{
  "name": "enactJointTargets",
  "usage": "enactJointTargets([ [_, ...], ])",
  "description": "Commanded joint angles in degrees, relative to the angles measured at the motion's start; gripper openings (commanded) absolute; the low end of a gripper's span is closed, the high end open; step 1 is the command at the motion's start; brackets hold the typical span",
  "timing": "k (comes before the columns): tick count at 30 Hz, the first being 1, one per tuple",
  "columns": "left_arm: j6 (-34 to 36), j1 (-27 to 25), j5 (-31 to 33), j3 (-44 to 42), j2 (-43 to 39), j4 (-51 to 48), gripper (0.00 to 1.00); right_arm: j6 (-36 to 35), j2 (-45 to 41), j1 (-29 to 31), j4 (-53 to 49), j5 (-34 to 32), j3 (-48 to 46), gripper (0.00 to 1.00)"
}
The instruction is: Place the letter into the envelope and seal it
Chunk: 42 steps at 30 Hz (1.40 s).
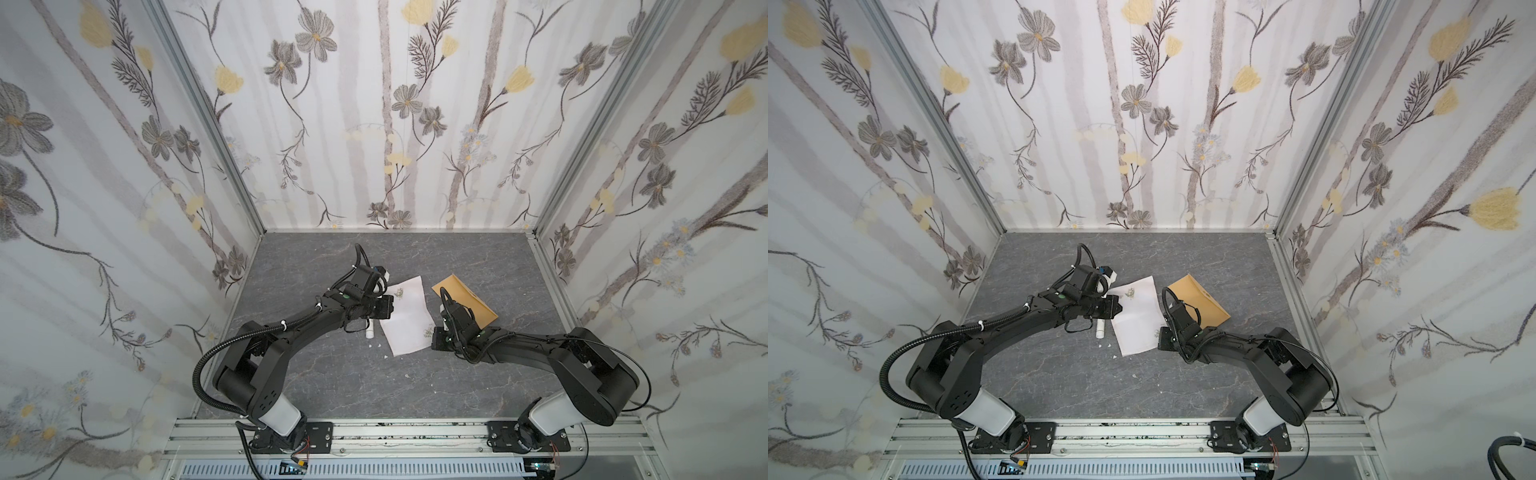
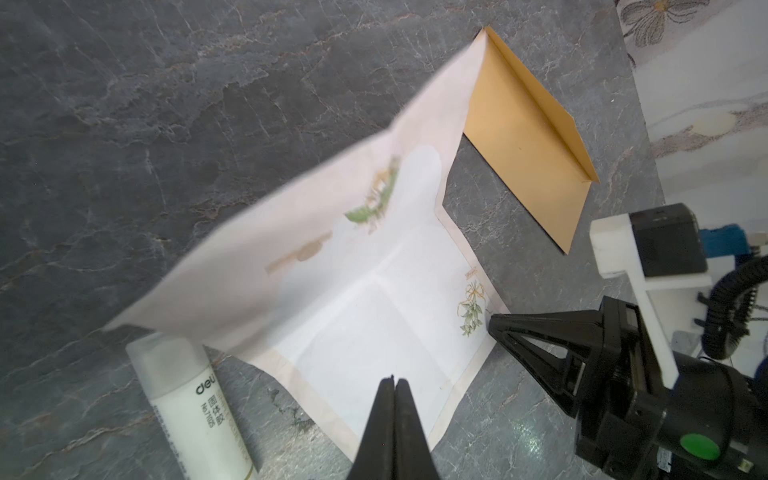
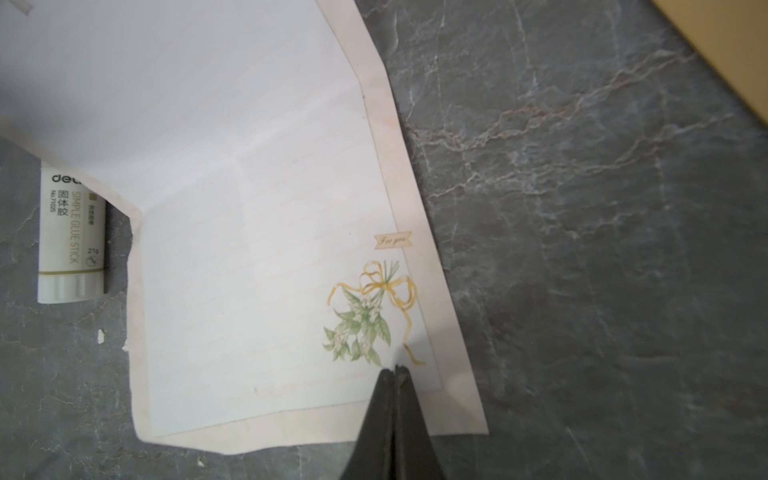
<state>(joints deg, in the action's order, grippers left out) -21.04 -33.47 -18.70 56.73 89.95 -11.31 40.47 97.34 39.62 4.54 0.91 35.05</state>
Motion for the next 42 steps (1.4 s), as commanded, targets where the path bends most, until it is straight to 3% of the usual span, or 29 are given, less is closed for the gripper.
enactJointTargets([
  [1,-1.4,-0.4,0.1,-0.6,-1.2,0.7,0.00,0.2,0.6,-0.2,0.1,-1.0,0.6,0.00],
  [5,-1.5,-0.7,1.3,-1.2,-2.5,0.7,0.00,0.1,0.7,-0.3,0.2,-0.8,0.9,0.00],
  [8,-1.9,-0.6,6.4,-0.9,-3.1,0.6,0.01,0.4,0.7,-0.3,0.7,-0.6,0.2,0.00],
  [9,-2.6,-0.2,8.3,-0.5,-3.0,0.6,0.21,0.4,0.7,-0.4,0.7,-0.4,0.1,0.00],
  [10,-3.1,0.2,9.4,-0.1,-2.7,0.6,0.31,0.4,0.8,-0.3,0.8,-0.2,-0.1,0.00],
  [12,-3.7,2.1,10.0,1.3,-0.8,0.5,0.50,0.6,0.6,-0.4,0.9,-0.2,-0.5,0.00],
  [14,-4.9,4.7,10.7,2.8,1.8,0.1,0.58,0.7,0.3,-0.4,1.0,-0.2,-0.9,0.00],
  [15,-5.6,6.3,10.2,3.4,3.6,0.1,0.66,0.7,0.2,-0.4,1.0,-0.2,-0.9,0.00],
  [21,-3.5,10.8,9.4,8.8,13.0,0.2,0.63,0.7,0.0,-0.4,1.0,0.1,-0.9,0.00],
  [24,-2.2,12.3,8.8,10.8,16.3,0.3,0.54,0.7,0.2,-0.4,1.2,0.4,-0.9,0.00],
  [28,-0.2,13.3,8.7,12.5,18.5,0.3,0.46,0.8,0.5,-0.4,1.6,1.1,-0.9,0.00],
  [42,4.4,14.5,4.1,12.9,22.6,1.3,0.41,0.6,1.1,-0.4,1.4,1.7,0.0,0.00],
])
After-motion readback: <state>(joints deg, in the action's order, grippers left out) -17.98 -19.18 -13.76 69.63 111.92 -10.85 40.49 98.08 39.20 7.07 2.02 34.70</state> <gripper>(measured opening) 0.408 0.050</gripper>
